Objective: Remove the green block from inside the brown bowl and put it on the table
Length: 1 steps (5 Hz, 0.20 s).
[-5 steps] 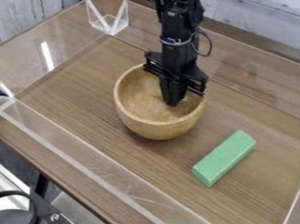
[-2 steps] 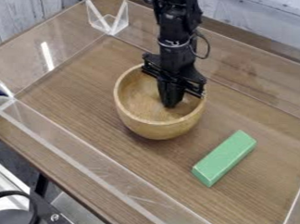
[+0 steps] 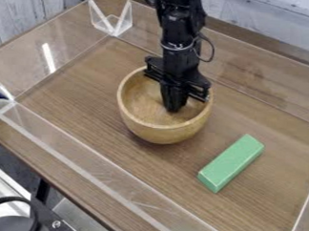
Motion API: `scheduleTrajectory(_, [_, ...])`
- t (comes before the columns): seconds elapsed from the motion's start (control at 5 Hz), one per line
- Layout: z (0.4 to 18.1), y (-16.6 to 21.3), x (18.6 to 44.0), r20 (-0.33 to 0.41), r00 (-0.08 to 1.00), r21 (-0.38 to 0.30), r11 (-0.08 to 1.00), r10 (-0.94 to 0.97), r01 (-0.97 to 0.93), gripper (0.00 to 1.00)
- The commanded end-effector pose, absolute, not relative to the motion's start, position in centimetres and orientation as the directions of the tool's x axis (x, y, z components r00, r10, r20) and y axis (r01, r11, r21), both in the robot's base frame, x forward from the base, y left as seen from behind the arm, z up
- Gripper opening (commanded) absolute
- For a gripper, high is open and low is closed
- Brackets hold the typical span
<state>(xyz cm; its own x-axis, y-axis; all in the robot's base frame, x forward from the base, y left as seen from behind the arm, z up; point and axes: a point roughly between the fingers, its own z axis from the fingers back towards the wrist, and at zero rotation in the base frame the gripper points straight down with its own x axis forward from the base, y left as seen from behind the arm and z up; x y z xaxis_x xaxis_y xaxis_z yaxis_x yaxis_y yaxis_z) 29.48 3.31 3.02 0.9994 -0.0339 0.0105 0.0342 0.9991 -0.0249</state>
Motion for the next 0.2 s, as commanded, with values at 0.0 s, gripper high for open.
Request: scheduleTrajectory(0.0, [4.87, 3.75, 30.09, 0.073, 0.997, -0.012, 1.000, -0.027, 0.028, 0.00])
